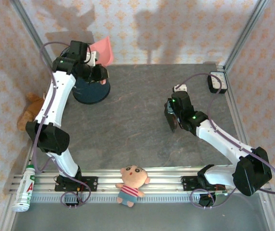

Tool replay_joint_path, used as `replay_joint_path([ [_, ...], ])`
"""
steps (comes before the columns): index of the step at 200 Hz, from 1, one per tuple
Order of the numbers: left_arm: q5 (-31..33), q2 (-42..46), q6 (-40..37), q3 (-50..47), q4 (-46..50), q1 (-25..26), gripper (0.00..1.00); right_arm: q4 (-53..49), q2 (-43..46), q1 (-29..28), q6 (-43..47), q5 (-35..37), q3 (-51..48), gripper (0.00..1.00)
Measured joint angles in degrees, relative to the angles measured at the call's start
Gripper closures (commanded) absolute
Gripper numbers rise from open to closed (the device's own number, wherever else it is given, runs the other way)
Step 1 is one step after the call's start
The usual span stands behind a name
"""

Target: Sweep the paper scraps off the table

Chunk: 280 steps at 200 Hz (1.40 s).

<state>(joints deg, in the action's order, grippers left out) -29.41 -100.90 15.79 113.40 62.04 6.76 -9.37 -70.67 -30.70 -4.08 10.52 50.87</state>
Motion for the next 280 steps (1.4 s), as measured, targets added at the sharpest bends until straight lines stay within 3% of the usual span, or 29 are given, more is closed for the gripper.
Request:
replay_joint_path([
  [70, 13.31, -4.52, -8.37, 5.03, 8.52, 7.91, 1.00, 0.07, 0.00, 0.00, -0.02, 0.07, -0.04, 1.00],
  [134, 20.96, -10.86, -11.21, 6.10, 11.74, 14.23, 1.00, 0.48, 0.02, 0.00, -0.42, 0.24, -0.28, 1.00],
  [209, 22.86, -21.33, -11.41, 8.41, 12.13, 19.91, 1.00, 0.52, 0.02, 0.28, -0.44, 0.26, -0.31, 1.00],
  [280, 21.84, -28.30, -11.39, 9.57, 11.80, 21.49, 1.00, 0.83, 0.26, 0.52, -0.44, 0.44, -0.68, 1.00],
])
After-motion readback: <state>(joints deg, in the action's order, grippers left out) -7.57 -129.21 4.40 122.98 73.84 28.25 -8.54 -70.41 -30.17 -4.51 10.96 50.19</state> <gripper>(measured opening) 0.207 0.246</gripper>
